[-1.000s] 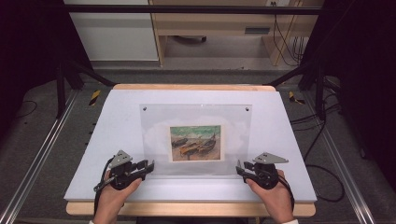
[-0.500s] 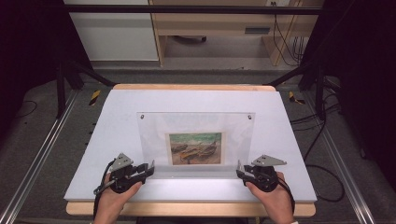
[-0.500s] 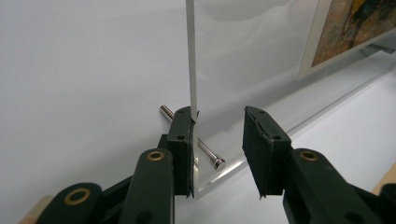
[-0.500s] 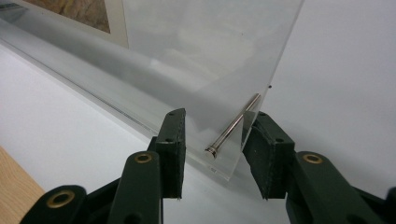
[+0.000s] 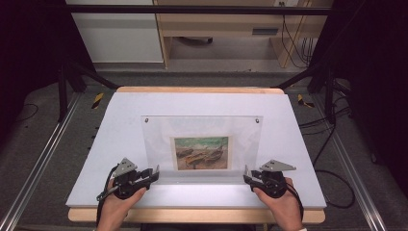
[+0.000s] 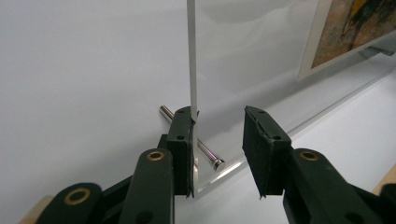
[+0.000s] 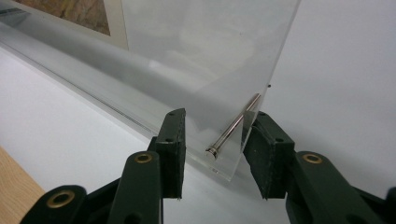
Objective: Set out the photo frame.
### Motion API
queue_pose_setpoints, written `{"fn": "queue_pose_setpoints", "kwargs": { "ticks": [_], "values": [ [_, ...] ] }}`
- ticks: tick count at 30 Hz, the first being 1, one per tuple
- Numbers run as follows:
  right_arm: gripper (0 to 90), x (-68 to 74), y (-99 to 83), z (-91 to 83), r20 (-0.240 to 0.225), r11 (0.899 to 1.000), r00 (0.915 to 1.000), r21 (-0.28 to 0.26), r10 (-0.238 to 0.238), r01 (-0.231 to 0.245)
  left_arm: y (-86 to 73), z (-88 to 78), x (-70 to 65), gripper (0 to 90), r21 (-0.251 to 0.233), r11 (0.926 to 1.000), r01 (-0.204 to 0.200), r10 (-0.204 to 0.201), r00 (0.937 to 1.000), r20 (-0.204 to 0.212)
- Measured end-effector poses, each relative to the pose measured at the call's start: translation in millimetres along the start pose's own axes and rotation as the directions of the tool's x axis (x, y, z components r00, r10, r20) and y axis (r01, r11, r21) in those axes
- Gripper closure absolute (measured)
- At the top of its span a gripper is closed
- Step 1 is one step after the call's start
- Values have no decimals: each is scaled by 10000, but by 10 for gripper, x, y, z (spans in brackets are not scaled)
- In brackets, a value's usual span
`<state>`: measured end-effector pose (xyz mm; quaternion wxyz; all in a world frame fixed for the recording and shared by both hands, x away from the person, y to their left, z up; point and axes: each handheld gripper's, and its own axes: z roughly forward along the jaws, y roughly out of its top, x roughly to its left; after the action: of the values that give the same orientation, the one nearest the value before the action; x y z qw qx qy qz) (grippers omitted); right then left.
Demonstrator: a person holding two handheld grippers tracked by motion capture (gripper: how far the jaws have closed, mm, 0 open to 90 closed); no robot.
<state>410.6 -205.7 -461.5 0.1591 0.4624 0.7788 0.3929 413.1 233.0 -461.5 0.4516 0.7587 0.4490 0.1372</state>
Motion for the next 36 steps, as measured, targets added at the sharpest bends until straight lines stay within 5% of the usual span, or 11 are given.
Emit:
{"fn": "queue_pose_setpoints", "kwargs": {
  "ticks": [36],
  "values": [
    [600, 86, -70, 7, 515, 9987, 9980, 356, -372, 354, -28, 28, -87, 595, 490, 9967, -646, 663, 9972, -336]
  ]
}}
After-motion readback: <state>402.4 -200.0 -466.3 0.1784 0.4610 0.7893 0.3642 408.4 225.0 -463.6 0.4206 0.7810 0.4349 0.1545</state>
